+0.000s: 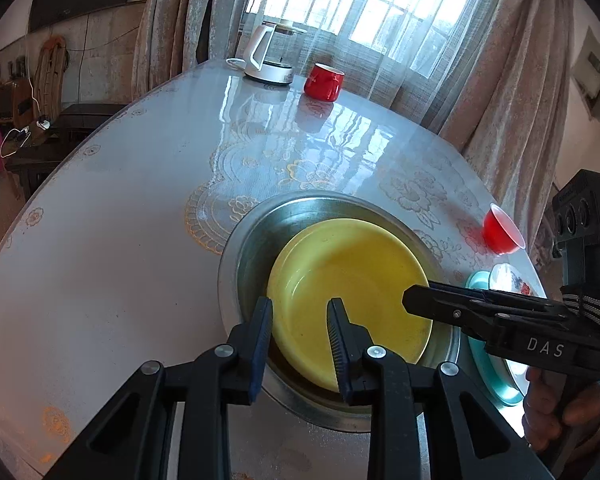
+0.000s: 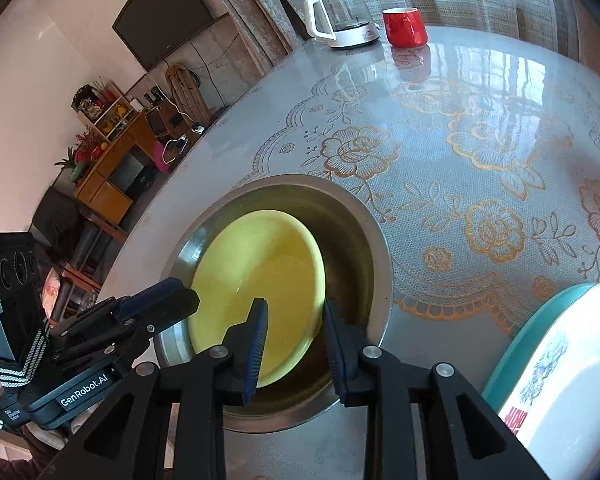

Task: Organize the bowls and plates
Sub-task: 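Lower the yellow bowl inside the steel bowl and open both tools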

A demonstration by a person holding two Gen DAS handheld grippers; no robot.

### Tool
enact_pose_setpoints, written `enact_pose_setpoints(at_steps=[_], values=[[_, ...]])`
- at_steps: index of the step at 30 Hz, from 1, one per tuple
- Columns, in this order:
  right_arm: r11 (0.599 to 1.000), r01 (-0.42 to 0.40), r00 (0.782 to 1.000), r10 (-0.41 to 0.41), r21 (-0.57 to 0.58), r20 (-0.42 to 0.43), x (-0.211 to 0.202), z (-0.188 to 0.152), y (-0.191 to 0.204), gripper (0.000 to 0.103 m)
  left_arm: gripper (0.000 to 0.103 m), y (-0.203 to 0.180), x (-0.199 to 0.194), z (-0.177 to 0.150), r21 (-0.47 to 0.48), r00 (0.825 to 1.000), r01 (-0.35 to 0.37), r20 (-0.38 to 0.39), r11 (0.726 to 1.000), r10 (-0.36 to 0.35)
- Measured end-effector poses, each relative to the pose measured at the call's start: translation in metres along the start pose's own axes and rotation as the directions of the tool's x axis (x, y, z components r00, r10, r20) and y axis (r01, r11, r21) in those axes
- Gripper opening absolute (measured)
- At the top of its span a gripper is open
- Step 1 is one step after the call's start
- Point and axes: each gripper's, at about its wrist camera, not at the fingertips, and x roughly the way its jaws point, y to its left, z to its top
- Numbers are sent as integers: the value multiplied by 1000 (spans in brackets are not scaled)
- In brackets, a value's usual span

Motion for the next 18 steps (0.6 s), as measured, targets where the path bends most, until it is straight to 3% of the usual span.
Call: enact_pose_setpoints(at_steps=[12, 18], values=[[1000, -5, 1000, 5, -27, -5, 5, -3, 2, 30, 30, -1, 1, 0, 13, 1000, -5, 6, 1000, 5], [1000, -8, 1000, 9, -29, 19, 0, -5, 4, 34, 36, -3, -4, 1, 34, 999, -36, 31, 999, 35]])
